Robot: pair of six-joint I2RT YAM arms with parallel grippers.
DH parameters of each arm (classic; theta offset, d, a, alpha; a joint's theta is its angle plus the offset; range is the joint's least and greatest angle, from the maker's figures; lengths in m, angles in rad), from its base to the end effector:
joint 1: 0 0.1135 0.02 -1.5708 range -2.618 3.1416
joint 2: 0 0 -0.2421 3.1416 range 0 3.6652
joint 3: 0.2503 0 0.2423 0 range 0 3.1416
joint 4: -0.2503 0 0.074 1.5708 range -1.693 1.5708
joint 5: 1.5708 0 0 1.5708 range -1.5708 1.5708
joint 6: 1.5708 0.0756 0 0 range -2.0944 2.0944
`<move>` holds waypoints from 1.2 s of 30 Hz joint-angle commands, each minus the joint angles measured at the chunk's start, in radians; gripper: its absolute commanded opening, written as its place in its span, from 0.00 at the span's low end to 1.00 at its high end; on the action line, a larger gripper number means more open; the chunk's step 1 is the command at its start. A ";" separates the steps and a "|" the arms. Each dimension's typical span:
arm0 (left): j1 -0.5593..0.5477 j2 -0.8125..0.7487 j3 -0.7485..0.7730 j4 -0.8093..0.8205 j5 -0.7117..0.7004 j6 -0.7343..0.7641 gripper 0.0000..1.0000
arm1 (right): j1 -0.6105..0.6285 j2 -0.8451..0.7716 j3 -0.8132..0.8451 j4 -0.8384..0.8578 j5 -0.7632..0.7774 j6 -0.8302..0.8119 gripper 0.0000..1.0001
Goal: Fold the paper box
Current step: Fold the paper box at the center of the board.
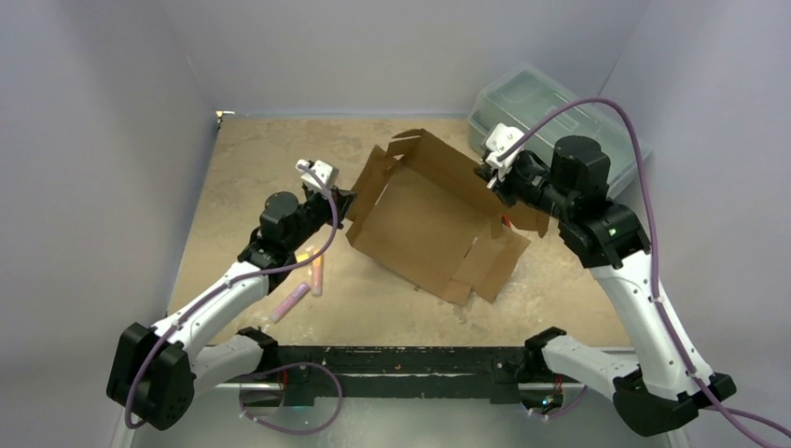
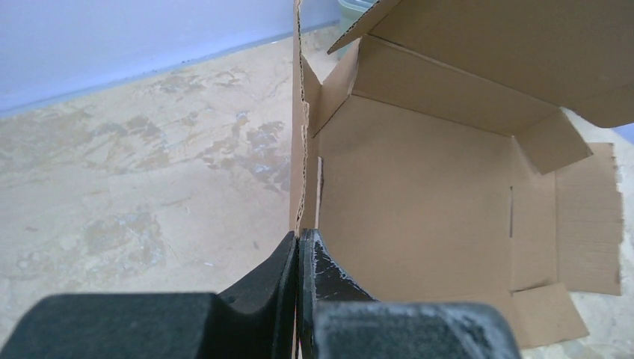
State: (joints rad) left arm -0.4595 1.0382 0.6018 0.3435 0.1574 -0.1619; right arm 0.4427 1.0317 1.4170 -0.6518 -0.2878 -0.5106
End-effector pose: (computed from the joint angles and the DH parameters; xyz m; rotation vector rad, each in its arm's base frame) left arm 0.2486 -0.1362 0.2634 0.3714 1.6566 -0.5989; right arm 0.2005 0.1188 0.4265 -1.0141 1.5250 0.2164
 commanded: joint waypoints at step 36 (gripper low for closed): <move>-0.077 0.146 -0.359 0.651 -0.143 0.093 0.00 | -0.017 -0.016 -0.068 -0.023 -0.375 -0.281 0.00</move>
State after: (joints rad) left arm -0.5198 1.2129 0.2630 0.8761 0.0433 -0.0635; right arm 0.4248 1.0622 1.3506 -0.6899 -0.5713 -0.7792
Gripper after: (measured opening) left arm 0.009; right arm 0.008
